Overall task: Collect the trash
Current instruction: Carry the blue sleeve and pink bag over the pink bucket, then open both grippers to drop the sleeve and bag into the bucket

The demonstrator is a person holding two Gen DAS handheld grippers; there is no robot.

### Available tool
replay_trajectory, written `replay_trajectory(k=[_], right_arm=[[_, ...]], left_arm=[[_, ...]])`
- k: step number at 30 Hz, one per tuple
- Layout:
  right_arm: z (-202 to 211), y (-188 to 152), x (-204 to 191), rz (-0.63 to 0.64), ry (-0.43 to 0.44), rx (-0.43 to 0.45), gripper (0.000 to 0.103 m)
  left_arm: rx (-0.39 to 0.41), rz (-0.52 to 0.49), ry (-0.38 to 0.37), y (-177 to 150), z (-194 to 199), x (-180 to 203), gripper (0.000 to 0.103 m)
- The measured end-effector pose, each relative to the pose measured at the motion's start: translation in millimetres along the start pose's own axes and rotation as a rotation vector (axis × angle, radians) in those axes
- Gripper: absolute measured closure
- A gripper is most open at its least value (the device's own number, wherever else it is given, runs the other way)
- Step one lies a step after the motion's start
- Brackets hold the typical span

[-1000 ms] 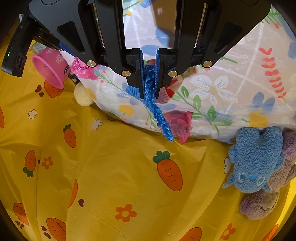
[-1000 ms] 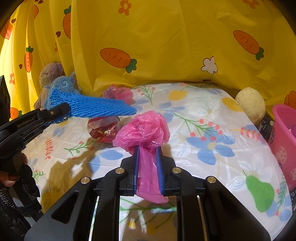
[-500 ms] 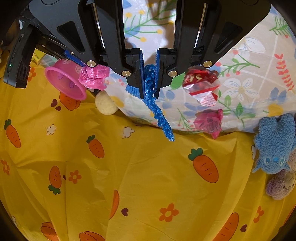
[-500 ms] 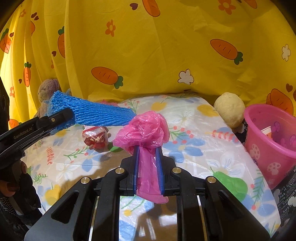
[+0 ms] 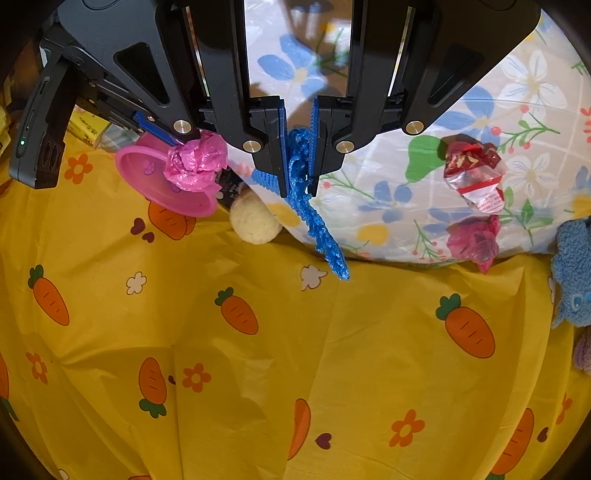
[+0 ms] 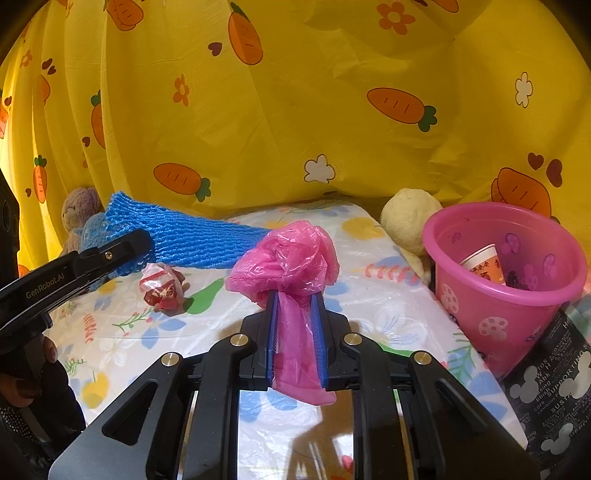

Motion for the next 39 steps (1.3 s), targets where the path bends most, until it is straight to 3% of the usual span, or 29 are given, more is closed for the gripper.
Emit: replay_trajectory(k=[10, 22, 33, 37, 39], right_arm=[[22.0, 19.4, 59.6, -0.051, -0.088, 0.058, 0.085], [50.5, 49.3, 172.2, -0.167, -0.295, 0.130, 0.085], [46.3, 43.1, 233.8, -0.214, -0.397, 0.105, 0.085], [40.8, 42.9, 244.4, -0.222, -0.411, 0.097, 0.085], [37.8, 42.6, 247.0, -0.223, -0.414, 0.093, 0.085]], left_arm=[[-0.008, -0.066, -0.124, 19.0, -28.9, 80.8, 0.095], [-0.074, -0.134, -0.280, 26.3, -103.7, 179.8, 0.095], [-0.232, -0.154, -0.406, -6.9, -184.4, 227.8, 0.095], [-0.293, -0.187, -0.390, -26.3, -204.6, 234.7, 0.094], [-0.334, -0.191, -0.372, -34.8, -214.4, 232.3, 0.085]])
Point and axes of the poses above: each gripper's, at about its wrist camera, not at the fingertips, and z roughly against the way its jaws point, x to its right, y to its top, the point moved 10 cm from there along -z, roughly the way its jaws point, and after that the axes turned 5 degrees about -x, right-handed, at the moved point
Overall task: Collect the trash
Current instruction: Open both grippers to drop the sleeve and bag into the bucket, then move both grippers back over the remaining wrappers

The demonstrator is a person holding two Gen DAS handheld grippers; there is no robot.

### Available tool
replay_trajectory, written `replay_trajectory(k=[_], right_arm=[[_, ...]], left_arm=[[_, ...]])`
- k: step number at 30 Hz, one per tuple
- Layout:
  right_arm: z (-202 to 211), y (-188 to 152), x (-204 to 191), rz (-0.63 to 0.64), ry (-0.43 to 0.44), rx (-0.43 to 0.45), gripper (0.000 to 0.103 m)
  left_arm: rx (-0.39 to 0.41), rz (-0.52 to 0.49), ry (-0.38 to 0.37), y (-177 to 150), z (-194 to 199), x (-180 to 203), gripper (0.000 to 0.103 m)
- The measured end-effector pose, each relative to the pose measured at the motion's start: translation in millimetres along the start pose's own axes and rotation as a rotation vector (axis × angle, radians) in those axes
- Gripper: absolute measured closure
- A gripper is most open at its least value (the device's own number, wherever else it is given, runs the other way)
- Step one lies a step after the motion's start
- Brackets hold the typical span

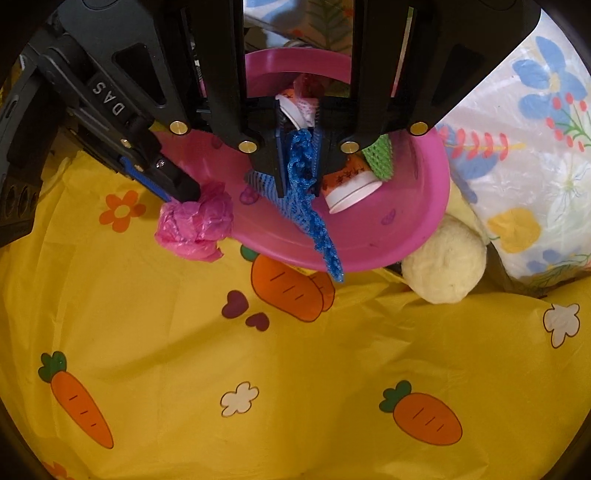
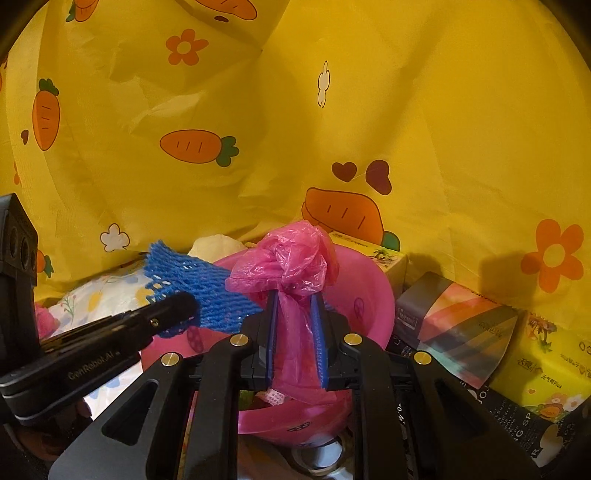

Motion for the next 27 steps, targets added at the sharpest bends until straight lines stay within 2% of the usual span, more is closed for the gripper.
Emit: replay_trajectory(k=[1, 2, 5, 8, 10, 11, 12, 13, 19, 21, 27], right_arm=[[-2.0, -0.1, -0.1, 0.002, 0.000, -0.002, 0.085], [-3.3, -0.2, 0.0, 0.004, -0.001, -0.004, 0.085], [-7.0, 0.1, 0.3, 0.004, -0.001, -0.008, 0.084], [-9.3, 0.3, -0.5, 0.001, 0.001, -0.009, 0.080], [-11.3, 0.1, -2.5, 0.005, 0.002, -0.014, 0.079], [-12.0, -0.2, -3.4, 0.006, 0.004, -0.017, 0.073], [-12.1, -0.2, -3.9, 0.006, 0.007, -0.017, 0.062], [-11.2, 0.0, -4.4, 0.004, 0.008, -0.013, 0.057], [-4.8, 0.8, -6.5, -0.001, -0.001, 0.001, 0.050], [-2.7, -0.2, -8.1, 0.004, -0.009, 0.003, 0.043], [5.2, -8.1, -18.0, 0.024, -0.028, 0.001, 0.030]], left_arm=[[-0.015, 0.008, 0.007, -2.0, -3.3, -3.8, 0.068], [-0.016, 0.017, 0.023, -3.1, -3.8, -9.2, 0.046], [0.023, 0.046, 0.057, -2.3, 6.8, -25.0, 0.024], [0.068, 0.095, 0.072, 0.7, 24.6, -39.8, 0.014], [0.099, 0.112, 0.096, 1.3, 38.1, -48.1, 0.010], [0.109, 0.116, 0.113, 0.3, 43.8, -52.4, 0.008], [0.117, 0.117, 0.133, -0.8, 48.8, -56.3, 0.007], [0.125, 0.120, 0.155, -1.9, 53.8, -60.4, 0.006], [0.135, 0.128, 0.234, -12.7, 75.2, -77.7, 0.006], [0.138, 0.132, 0.250, -16.2, 80.8, -80.8, 0.006], [0.145, 0.126, 0.310, -29.4, 97.2, -85.6, 0.006]])
Point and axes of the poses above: each gripper's, at about its wrist camera, not at the fingertips, and z roughly against the way its jaws point, x to its right, y to its top, the point moved 10 cm from there along -z, roughly the way its jaws point, and after that the axes turned 5 degrees about -x, right-handed, at the moved point
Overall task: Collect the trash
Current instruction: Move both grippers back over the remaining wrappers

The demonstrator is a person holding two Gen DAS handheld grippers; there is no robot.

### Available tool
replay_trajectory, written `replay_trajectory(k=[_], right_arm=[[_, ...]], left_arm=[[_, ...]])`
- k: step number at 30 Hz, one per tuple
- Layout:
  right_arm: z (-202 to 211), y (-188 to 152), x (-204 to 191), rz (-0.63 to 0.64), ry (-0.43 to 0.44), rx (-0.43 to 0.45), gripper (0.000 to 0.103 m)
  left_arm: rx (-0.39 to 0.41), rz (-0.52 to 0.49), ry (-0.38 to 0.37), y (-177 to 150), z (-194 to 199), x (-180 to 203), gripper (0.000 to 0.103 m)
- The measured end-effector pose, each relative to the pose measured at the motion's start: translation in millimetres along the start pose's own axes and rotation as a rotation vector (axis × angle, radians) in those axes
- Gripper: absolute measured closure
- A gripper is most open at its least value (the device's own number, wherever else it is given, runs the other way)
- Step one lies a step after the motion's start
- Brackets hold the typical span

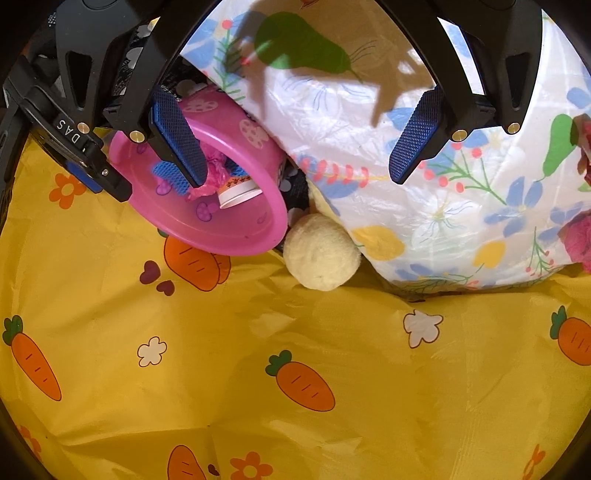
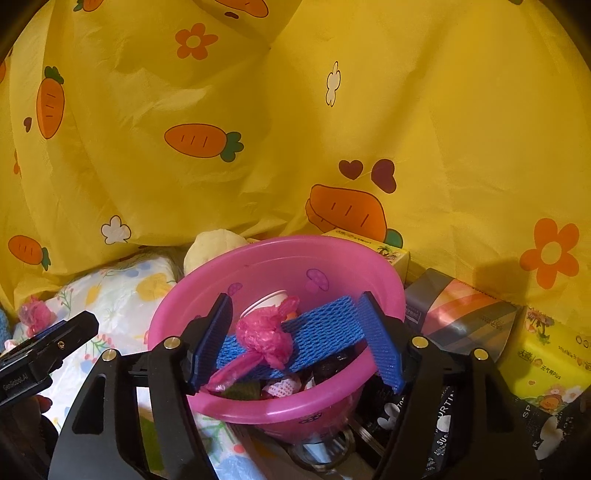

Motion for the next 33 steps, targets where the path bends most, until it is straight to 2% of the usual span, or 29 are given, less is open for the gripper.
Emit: replay_trajectory(k=[9, 24, 29, 33], right_arm=[[17.6, -20.3, -19.0, 0.024, -0.007, -0.009, 0.021], [62.6, -41.4, -57.1, 0.074, 0.003, 0.019, 0.019], [73.3, -50.5, -74.8, 0.087, 0.032, 0.018, 0.019], [76.0, -57.9, -95.9, 0.109, 0.068, 0.013, 0.019]], left_arm=[[0.042, -0.040, 0.087, -15.8, 32.9, -13.5, 0.006], [0.084, -0.047, 0.121, -39.0, 87.7, -32.3, 0.006], [0.098, -0.034, 0.163, -47.4, 105.9, -51.4, 0.006], [0.084, -0.009, 0.231, -57.6, 113.6, -80.6, 0.006]])
Point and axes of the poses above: each gripper's, at about its wrist camera, not at the fingertips, and z roughly against the way its jaws point, x to its right, y to its top, the point moved 10 cm from there along -z, roughly the way its jaws point, and after that the axes turned 5 degrees about -x, right-handed, at the moved point
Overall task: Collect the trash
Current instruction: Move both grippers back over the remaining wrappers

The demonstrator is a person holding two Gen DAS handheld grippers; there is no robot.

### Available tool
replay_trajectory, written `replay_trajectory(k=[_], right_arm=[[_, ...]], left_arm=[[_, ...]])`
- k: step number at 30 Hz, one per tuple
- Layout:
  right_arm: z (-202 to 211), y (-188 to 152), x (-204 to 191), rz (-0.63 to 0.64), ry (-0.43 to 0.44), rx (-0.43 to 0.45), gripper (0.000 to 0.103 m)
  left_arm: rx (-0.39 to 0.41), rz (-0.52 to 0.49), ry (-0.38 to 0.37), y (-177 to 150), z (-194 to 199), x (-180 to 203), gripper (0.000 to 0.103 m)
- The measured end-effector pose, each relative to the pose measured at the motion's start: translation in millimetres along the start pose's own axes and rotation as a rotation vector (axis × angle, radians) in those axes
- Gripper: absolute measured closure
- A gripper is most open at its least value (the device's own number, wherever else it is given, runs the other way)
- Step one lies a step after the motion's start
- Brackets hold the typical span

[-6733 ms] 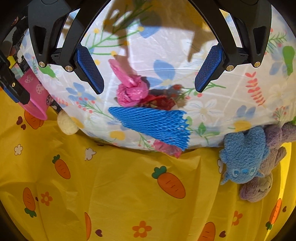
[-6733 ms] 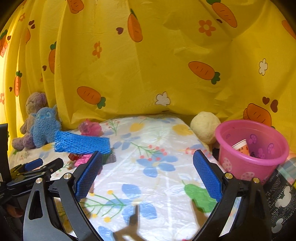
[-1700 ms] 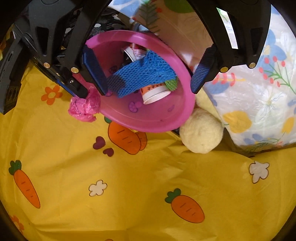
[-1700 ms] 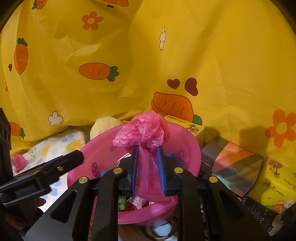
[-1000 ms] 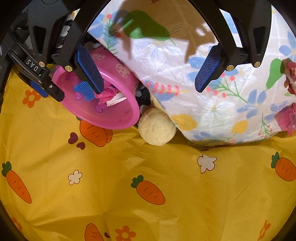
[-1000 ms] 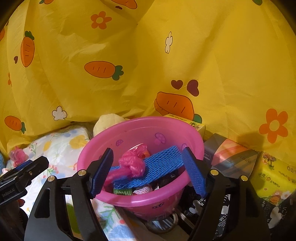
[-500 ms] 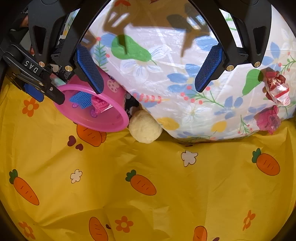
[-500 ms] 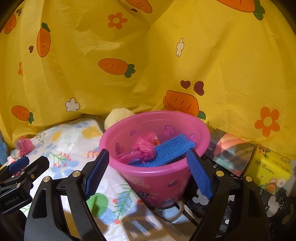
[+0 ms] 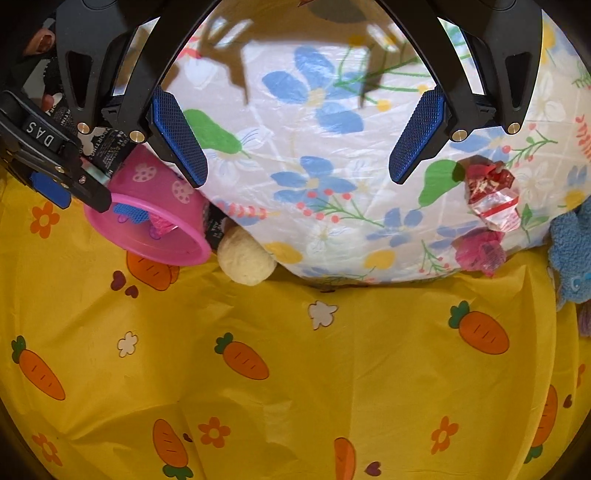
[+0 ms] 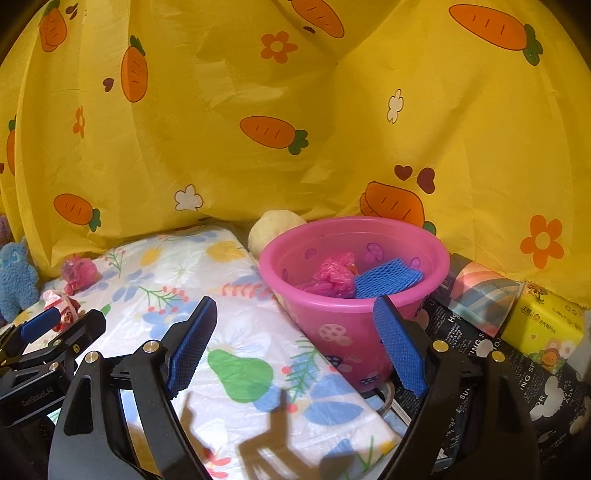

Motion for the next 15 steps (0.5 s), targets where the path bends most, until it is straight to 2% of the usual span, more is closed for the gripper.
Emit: replay_trajectory(k=[15], right_arm=[[-19.1, -13.0, -109.1, 0.094, 0.174, -0.053, 0.019]], left_arm=[[-0.046, 0.142, 0.281, -14.6, 6.6, -153.3, 0.006]])
Point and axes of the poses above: each gripper's, at about its wrist camera, not at the fingertips, and z roughly against the way its jaws point, x to its right, y to its top, the point moved 10 cm from there along -z, roughly the way its jaws point, and after that the axes turned 5 degrees about -x, right-handed, at the moved point
